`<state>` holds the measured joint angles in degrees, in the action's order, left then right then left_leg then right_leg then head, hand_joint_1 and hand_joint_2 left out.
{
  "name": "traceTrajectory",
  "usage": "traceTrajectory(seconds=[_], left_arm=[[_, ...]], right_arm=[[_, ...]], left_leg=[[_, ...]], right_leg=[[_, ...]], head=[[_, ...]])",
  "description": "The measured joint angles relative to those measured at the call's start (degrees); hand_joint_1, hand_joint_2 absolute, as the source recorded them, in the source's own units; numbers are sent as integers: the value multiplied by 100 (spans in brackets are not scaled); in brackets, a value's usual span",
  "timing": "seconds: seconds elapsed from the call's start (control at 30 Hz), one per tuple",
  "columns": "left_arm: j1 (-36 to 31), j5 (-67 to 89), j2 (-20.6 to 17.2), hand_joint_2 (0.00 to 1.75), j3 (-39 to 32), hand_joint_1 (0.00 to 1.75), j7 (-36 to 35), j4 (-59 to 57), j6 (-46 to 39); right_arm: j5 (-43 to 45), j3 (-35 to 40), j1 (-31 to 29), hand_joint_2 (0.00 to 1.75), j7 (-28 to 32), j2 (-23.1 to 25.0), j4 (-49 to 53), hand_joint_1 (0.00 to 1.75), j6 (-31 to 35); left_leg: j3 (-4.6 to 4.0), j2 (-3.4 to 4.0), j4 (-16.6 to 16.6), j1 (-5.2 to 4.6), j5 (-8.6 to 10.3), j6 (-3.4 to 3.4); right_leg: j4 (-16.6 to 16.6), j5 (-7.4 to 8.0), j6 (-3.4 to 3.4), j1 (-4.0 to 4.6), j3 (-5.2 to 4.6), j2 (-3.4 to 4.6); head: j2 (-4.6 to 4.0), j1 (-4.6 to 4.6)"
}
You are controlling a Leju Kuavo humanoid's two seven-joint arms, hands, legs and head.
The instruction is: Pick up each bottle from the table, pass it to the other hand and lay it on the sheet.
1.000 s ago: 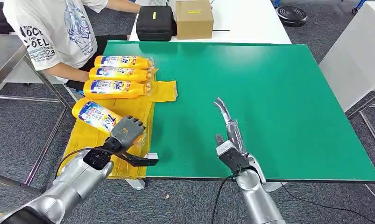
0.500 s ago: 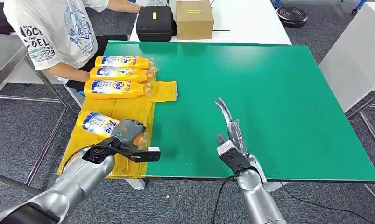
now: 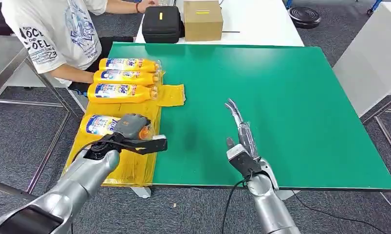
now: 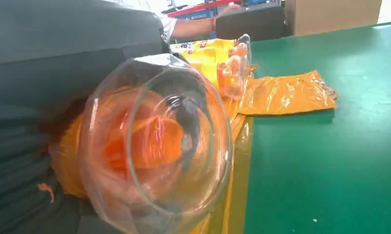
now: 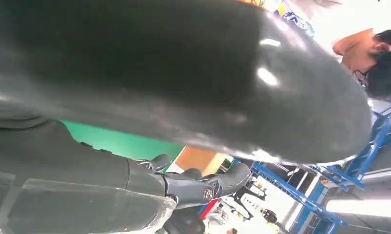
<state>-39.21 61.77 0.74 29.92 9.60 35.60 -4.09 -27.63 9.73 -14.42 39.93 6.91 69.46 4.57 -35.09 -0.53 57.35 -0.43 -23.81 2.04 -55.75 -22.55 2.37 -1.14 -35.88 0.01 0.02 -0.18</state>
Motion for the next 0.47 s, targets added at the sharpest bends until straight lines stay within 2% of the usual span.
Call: traceTrajectory(seconds=[0.47], left_arm=[[243,408,70,175,79,175,-319,-26,-485]], right_arm=[[48,0,-53,0,-9,-2,-171,0,-4]], left_leg=[[0,1,-1,1,0,0]], right_leg=[[0,0,0,1,-1,0]], head=[[0,2]])
